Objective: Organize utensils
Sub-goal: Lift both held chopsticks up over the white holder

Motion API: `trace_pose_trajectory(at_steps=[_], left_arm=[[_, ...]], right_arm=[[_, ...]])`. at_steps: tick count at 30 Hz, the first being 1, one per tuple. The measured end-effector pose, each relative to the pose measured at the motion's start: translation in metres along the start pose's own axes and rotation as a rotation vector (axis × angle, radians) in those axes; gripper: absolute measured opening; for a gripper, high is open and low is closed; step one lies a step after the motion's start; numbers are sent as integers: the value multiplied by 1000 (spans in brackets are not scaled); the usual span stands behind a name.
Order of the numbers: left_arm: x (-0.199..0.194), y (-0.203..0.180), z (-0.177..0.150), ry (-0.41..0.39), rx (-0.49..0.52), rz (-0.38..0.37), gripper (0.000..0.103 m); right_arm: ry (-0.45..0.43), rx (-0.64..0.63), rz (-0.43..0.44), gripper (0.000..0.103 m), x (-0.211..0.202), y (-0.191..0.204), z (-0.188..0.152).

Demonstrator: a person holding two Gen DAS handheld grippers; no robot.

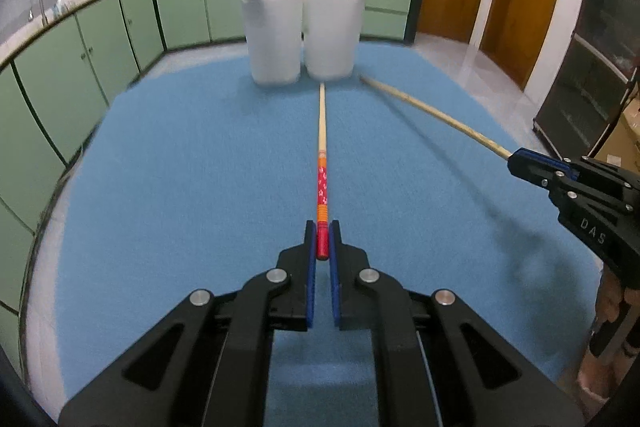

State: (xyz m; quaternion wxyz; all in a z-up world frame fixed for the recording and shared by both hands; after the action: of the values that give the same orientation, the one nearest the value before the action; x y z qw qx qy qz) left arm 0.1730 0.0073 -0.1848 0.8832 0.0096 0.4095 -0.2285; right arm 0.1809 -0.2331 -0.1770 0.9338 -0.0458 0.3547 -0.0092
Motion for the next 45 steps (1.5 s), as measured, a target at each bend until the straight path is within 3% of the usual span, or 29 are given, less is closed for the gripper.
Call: trace_pose_trajectory(at_steps=[11,17,22,30,45], left_arm=[[-70,-10,59,-210,50,2,5],[-75,-10,71,-193,53,-11,5],[-67,0,63,-164,19,-24,5],[-89,1,83,-234,27,-23,5],[-116,0,131,-334,63,-7,5]], right_arm=[[-149,34,26,7,-43,-18,54],[-199,45,45,7,-56,-23,77],[-201,43,52,7,-56,-21,78],[-235,38,63,7,-63,-22,89],[-303,-21,123,7,-76,-8,145]])
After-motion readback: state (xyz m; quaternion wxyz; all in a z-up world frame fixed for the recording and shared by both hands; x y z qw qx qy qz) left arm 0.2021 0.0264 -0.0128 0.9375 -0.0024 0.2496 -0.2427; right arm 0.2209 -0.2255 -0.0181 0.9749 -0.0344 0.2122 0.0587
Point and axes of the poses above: each gripper's, at about its wrist camera, not at the fingertips, and x roughly the way its jaws point, y to its left, z to its top, the point moved 3 cm from there along x, roughly the way its jaws point, and after that the axes turned 12 degrees about -z, right-handed, at the moved point
